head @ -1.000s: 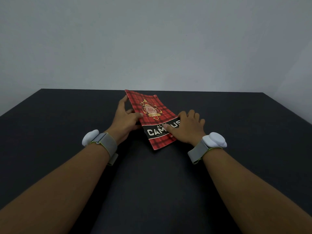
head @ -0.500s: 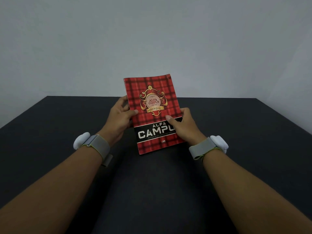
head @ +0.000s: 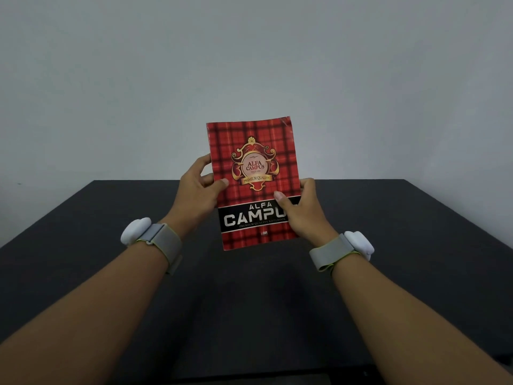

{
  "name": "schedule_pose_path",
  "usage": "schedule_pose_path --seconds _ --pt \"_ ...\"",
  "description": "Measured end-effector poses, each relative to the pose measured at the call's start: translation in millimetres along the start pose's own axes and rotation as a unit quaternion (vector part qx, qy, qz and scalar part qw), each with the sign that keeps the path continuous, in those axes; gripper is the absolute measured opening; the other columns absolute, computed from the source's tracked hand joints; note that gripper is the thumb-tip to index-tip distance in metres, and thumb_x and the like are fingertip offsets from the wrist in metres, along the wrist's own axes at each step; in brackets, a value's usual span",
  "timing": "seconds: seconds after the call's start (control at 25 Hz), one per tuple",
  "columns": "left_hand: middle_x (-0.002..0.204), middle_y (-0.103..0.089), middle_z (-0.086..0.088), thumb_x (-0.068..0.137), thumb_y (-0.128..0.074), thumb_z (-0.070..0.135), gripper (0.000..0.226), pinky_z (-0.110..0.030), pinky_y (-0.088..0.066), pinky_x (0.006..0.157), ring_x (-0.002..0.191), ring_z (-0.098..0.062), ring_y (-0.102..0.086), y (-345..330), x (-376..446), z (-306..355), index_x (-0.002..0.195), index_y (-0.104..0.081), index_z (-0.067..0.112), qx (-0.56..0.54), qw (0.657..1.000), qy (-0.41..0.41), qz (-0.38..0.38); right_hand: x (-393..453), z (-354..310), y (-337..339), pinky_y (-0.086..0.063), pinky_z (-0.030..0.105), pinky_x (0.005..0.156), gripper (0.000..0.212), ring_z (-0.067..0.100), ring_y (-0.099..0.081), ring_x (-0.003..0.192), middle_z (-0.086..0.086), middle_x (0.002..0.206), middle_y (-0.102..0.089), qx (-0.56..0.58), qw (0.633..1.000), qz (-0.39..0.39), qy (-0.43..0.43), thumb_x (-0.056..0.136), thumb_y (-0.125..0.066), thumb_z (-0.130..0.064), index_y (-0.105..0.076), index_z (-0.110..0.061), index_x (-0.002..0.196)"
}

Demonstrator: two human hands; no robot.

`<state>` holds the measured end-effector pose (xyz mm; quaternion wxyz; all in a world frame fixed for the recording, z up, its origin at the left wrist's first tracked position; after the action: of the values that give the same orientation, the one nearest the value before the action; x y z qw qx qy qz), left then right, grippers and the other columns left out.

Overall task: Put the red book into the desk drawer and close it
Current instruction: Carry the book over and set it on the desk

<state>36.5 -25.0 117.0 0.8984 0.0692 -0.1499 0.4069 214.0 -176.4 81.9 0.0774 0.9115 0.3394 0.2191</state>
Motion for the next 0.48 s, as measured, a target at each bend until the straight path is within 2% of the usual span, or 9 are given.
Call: schedule_pose_path --seconds 0.24,0.48 --pt "0.113 -0.08 -0.014 0.101 -0.062 0.003 0.048 -0.049 -0.065 0.085 0.102 -0.028 -0.079 -5.9 -7.7 30.2 0.146 -0.05 0.017 0.029 0.999 -0.038 -0.004 -12.4 -25.6 19.2 -0.056 0.035 0.09 0.036 0.008 -0.064 0.1 -0.006 0.108 -0.061 0.006 0.999 0.029 0.028 0.099 -0.066 -0.03 -0.041 -0.015 0.118" --pt "0.115 -0.079 -0.013 0.101 -0.063 0.004 0.048 -0.051 -0.064 0.087 0.103 -0.028 -0.079 -19.2 -14.4 49.7 0.145 -0.051 0.016 0.027 0.998 -0.052 -0.012 -21.9 -39.9 39.8 -0.057 0.034 0.086 0.036 0.006 -0.064 0.096 -0.008 0.104 -0.06 0.006 0.998 0.048 0.041 0.099 -0.066 -0.031 -0.041 -0.014 0.118"
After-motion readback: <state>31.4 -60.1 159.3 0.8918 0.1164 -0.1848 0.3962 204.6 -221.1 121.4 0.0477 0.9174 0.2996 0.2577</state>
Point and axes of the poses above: each hand's wrist, its own x-axis towards the middle knuckle, its own y-axis out of the back of the hand, z = x × y, the point moved 8 cm from there along x, towards the middle knuckle
